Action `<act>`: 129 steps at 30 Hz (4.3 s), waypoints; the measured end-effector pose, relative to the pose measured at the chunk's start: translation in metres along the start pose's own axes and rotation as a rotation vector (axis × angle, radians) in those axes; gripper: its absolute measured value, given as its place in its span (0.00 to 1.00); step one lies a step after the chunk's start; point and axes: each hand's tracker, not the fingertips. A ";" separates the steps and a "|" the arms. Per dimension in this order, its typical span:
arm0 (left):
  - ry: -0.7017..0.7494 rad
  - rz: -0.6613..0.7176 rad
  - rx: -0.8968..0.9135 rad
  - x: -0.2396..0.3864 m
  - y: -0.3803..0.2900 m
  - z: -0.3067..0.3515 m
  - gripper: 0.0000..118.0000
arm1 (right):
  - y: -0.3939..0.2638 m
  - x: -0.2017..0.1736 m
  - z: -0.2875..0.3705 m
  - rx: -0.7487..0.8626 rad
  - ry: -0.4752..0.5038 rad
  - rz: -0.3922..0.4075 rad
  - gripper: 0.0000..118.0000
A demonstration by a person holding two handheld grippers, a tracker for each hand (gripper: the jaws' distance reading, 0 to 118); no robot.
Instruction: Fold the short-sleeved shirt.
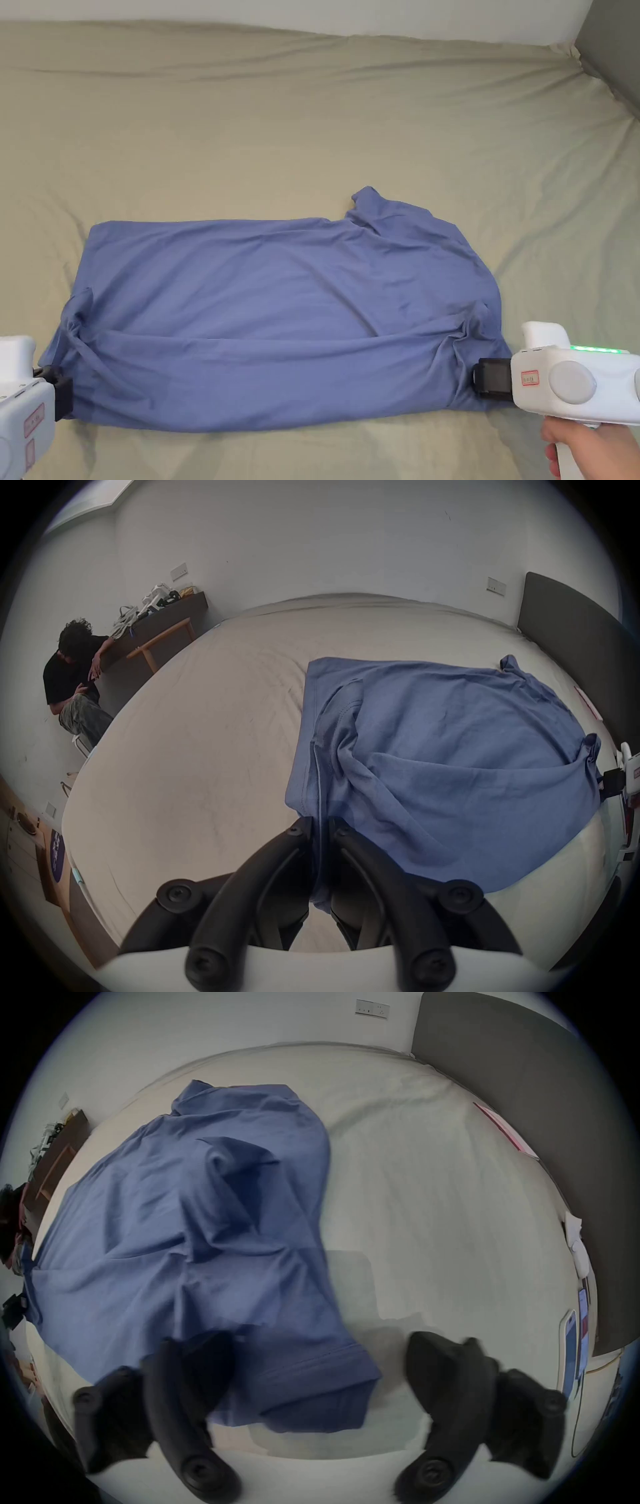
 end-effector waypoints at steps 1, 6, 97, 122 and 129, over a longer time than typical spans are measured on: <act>0.002 -0.002 -0.001 0.001 -0.001 -0.001 0.06 | 0.000 -0.004 0.004 0.015 0.033 0.026 0.52; 0.012 -0.016 0.003 0.003 0.000 0.000 0.06 | 0.005 -0.016 0.011 0.012 0.003 0.115 0.15; -0.064 0.015 -0.002 -0.038 0.100 -0.124 0.87 | 0.014 -0.120 0.171 0.593 -0.128 0.369 0.01; -0.114 -0.181 0.098 -0.013 0.124 -0.058 0.03 | 0.080 -0.055 0.108 0.371 -0.050 0.203 0.71; -0.086 -0.230 0.210 -0.019 0.098 0.014 0.03 | 0.125 -0.028 0.016 0.125 -0.040 0.189 0.92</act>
